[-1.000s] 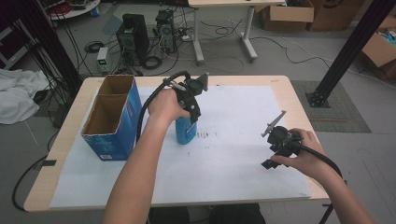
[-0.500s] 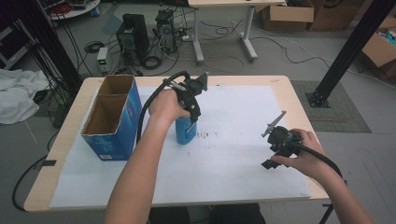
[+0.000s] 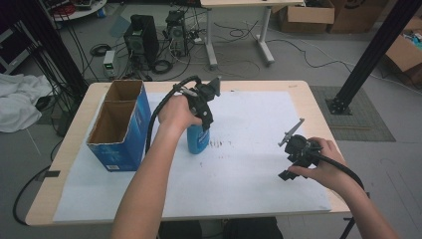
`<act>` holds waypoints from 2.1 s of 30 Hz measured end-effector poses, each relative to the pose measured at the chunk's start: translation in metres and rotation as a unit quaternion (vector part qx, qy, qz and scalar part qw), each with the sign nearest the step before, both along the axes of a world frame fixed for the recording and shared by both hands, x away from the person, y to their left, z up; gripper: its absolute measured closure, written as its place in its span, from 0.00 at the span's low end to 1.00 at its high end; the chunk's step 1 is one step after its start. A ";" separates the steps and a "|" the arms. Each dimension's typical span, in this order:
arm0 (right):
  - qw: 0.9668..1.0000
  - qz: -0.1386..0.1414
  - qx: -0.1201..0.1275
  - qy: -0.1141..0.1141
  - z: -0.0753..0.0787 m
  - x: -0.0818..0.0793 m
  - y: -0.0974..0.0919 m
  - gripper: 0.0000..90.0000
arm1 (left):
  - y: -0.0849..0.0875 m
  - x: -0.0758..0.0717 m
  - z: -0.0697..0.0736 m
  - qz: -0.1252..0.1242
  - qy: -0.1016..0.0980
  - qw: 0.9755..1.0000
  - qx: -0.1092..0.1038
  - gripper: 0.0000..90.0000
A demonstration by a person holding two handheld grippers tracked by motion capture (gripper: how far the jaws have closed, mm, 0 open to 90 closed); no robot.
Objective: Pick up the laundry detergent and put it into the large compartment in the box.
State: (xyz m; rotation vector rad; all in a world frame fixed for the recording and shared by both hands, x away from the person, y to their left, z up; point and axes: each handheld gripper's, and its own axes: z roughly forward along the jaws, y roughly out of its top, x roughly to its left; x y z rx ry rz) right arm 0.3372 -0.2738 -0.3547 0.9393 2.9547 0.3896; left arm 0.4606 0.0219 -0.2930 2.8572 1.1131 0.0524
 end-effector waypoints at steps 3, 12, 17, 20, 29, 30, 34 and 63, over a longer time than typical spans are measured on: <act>1.000 -0.001 -0.001 0.001 0.000 0.000 0.000 0.26 | 0.001 0.001 0.000 0.003 0.002 1.000 0.001 0.31; 1.000 -0.002 -0.002 -0.001 0.002 -0.001 -0.002 0.26 | 0.000 0.001 0.000 0.011 0.001 1.000 0.000 0.32; 1.000 -0.001 -0.001 -0.003 0.002 0.000 -0.003 0.26 | 0.000 0.001 0.001 0.014 0.000 1.000 0.000 0.34; 1.000 -0.001 -0.002 -0.002 0.001 0.000 -0.003 0.26 | 0.000 0.002 0.001 0.017 0.000 1.000 0.000 0.35; 1.000 -0.004 -0.004 -0.001 0.002 0.000 -0.005 0.26 | -0.001 0.002 -0.001 0.021 -0.001 1.000 0.007 0.38; 1.000 -0.004 -0.004 -0.002 0.002 0.000 -0.005 0.26 | -0.001 0.002 -0.001 0.023 0.000 1.000 0.007 0.38; 1.000 -0.003 -0.004 -0.001 0.002 0.000 -0.005 0.26 | 0.000 0.003 -0.001 0.025 0.000 1.000 0.007 0.38; 1.000 -0.003 0.000 -0.003 0.004 0.000 -0.007 0.26 | -0.001 0.001 0.015 0.016 -0.001 1.000 0.004 0.40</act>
